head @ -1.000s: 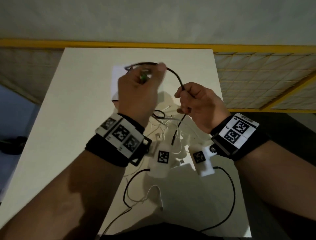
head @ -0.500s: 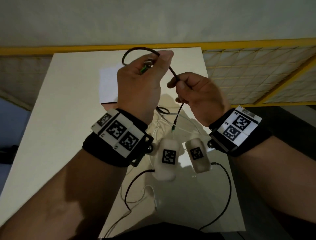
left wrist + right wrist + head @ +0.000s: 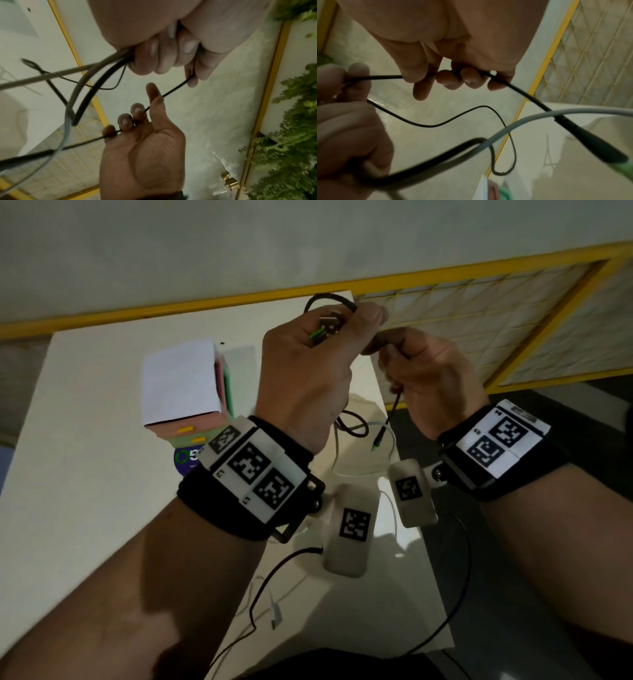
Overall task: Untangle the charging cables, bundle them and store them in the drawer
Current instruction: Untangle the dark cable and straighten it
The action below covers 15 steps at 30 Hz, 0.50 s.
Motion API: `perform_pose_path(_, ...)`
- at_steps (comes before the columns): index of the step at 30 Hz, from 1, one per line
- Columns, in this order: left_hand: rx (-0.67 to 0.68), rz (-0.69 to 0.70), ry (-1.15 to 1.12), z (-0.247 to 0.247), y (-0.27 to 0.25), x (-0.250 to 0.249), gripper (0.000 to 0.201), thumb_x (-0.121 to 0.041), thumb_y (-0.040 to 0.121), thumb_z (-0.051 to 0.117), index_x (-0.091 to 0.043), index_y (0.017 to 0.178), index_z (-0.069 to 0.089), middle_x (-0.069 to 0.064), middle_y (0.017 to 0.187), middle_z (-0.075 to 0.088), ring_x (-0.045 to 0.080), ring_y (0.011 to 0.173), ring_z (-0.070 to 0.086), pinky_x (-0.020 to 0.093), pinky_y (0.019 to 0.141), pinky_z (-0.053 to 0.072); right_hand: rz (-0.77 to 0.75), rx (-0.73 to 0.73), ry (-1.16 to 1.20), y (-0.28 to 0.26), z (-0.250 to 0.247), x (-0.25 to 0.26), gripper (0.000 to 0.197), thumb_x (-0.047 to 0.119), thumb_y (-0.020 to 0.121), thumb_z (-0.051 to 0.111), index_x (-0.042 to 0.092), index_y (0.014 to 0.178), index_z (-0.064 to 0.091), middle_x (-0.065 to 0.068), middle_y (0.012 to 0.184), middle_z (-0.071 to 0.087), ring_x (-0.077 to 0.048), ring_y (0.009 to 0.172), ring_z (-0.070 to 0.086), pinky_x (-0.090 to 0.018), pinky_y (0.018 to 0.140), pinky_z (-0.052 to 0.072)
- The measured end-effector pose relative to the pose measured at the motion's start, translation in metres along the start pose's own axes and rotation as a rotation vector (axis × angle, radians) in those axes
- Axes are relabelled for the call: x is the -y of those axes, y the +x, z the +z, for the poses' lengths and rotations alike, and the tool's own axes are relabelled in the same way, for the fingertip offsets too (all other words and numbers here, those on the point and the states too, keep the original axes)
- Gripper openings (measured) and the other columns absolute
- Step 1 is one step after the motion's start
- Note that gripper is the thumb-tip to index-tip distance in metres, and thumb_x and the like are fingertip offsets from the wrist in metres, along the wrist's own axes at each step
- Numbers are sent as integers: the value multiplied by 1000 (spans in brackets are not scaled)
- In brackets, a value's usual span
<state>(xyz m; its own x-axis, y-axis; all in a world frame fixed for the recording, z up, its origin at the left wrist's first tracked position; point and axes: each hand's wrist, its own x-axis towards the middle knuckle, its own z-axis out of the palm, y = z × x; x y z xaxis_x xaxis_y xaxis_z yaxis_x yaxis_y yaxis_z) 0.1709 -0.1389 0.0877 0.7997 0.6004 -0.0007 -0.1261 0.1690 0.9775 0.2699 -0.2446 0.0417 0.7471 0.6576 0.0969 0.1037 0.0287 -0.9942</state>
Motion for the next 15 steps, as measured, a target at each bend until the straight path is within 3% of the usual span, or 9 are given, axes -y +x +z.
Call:
perform_pose_path(2, 37, -21, 61, 22, -4, 8, 15, -13, 95, 62, -2, 96, 72, -15, 35, 41, 1, 31, 33, 15, 41, 28, 23, -31, -42, -9, -27, -6, 21, 11, 91, 50, 16, 94, 69, 21, 60, 59, -1, 60, 44, -21, 60, 28)
perform_pose_path(4, 58, -37, 113, 31, -8, 16, 17, -13, 95, 61, 1, 95, 71, -16, 34, 43, -1, 31, 39, 11, 43, 31, 52, -26, -98, -19, -41, -16, 21, 6, 94, 48, 8, 97, 69, 24, 58, 59, 6, 58, 49, -10, 60, 35)
perform_pose_path(7, 100, -100, 157, 54, -11, 31, 21, -12, 95, 63, 0, 78, 67, -17, 35, 38, 0, 31, 35, 13, 41, 30, 135, -38, -99, -39, -68, -35, 23, -3, 96, 46, 0, 100, 68, 23, 57, 62, 9, 59, 53, -4, 61, 38)
perform_pose_path(9, 99, -114, 175, 64, -13, 38, 31, -14, 93, 65, -2, 64, 63, -16, 37, 35, 1, 32, 30, 21, 43, 28, 187, -80, -55, -50, -78, -48, 26, -3, 95, 48, 7, 90, 71, 8, 66, 68, 3, 57, 51, -7, 57, 36)
perform_pose_path(11, 54, -73, 142, 72, -12, 37, 36, -14, 90, 68, -17, 54, 64, -14, 39, 40, 1, 33, 32, 19, 42, 29, 240, -124, -10, -54, -85, -57, 26, -2, 94, 50, 9, 86, 72, -24, 75, 66, -17, 62, 50, -11, 54, 36)
perform_pose_path(12, 31, -40, 107, 75, -11, 34, 36, -15, 88, 70, -21, 53, 64, -12, 41, 45, 0, 32, 35, 15, 41, 30, 251, -127, 20, -56, -88, -60, 25, -4, 94, 49, 6, 87, 71, -22, 75, 69, -18, 63, 54, -10, 55, 38)
perform_pose_path(14, 24, 21, 26, 78, -9, 20, 33, -19, 82, 69, -21, 51, 61, -4, 43, 48, 3, 31, 35, 16, 40, 30, 253, -97, 50, -56, -92, -68, 25, -9, 91, 49, 4, 88, 69, 6, 71, 75, -1, 69, 65, -6, 65, 44)
perform_pose_path(15, 40, 33, -19, 79, -8, 12, 32, -20, 81, 68, -18, 51, 58, -3, 41, 44, 7, 30, 30, 18, 41, 27, 255, -84, 34, -56, -94, -72, 26, -9, 91, 50, 6, 86, 70, 14, 72, 75, 5, 74, 66, -7, 71, 45)
